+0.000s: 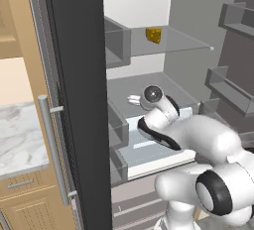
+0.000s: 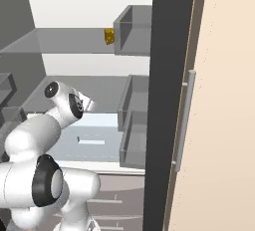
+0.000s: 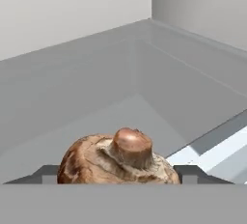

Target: Take the cheese, fish, and mushroom from the fridge and place them on the plate on the dining counter to create an appetizer plate.

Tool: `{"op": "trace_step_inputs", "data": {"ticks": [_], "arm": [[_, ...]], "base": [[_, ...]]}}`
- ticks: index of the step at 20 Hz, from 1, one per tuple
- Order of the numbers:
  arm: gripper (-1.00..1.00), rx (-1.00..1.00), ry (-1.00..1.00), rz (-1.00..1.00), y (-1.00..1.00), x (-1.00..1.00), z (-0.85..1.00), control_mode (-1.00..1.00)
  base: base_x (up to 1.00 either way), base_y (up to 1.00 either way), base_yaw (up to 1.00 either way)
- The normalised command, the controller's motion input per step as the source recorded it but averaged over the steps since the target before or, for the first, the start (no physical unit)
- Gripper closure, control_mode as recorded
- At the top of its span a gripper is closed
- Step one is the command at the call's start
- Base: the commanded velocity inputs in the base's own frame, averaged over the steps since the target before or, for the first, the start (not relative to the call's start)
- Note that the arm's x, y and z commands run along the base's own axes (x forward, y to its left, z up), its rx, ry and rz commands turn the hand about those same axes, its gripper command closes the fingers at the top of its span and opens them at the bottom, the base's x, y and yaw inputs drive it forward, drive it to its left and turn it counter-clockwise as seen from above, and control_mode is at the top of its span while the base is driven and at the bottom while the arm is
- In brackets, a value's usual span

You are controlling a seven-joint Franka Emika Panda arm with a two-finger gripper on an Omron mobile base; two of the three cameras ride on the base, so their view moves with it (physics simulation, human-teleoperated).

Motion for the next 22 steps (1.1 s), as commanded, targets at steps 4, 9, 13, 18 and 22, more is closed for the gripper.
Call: {"op": "trace_step_inputs", "data": {"ticks": [4, 9, 13, 18, 22], "arm": [[1.00, 0.00, 0.30, 0.05, -0.05, -0.99, 0.98, -1.00], [1.00, 0.00, 0.22, 0.09, 0.00, -1.00, 0.88, -1.00], [1.00, 0.00, 0.02, 0.09, 0.00, -0.97, 0.09, -1.00], [1.00, 0.00, -0.09, 0.08, 0.00, -0.70, 0.07, -1.00], [1.00, 0.00, -0.08, 0.07, -0.06, -0.47, 0.38, -1.00]], "base": [[0.00, 0.00, 0.00], [0.00, 0.00, 0.00], [0.00, 0.00, 0.00], [0.00, 0.00, 0.00], [0.00, 0.00, 0.00]]}}
